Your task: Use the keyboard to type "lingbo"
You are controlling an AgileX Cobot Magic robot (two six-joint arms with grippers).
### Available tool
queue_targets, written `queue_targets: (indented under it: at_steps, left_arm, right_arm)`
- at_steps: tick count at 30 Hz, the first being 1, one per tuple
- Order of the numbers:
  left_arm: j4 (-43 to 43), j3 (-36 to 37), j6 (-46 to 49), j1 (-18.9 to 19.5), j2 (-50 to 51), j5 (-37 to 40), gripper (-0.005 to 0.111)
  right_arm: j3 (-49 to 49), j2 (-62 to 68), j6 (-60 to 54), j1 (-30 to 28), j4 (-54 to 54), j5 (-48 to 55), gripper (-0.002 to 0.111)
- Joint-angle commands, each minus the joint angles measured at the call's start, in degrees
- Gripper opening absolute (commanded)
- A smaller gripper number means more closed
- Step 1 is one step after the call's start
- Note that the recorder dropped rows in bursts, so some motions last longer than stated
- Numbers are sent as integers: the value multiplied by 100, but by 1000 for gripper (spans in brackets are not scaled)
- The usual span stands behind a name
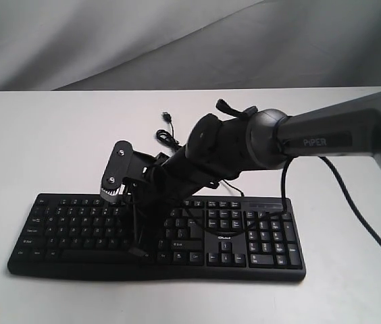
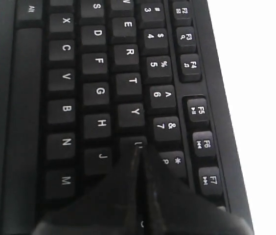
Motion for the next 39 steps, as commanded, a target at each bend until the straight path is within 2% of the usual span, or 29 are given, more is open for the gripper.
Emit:
queue_targets:
  at_steps: [1, 15, 39]
  left_arm:
    - [1, 28, -12, -38, -28, -50, 0]
    - [1, 28, -12, -38, -28, -50, 0]
    - [1, 28, -12, -38, -28, -50, 0]
  right_arm:
    - [-1, -331, 95, 17, -102, 279, 0]
    - [-1, -198, 106, 462, -161, 339, 0]
    - [-1, -102, 95, 501, -127, 99, 0]
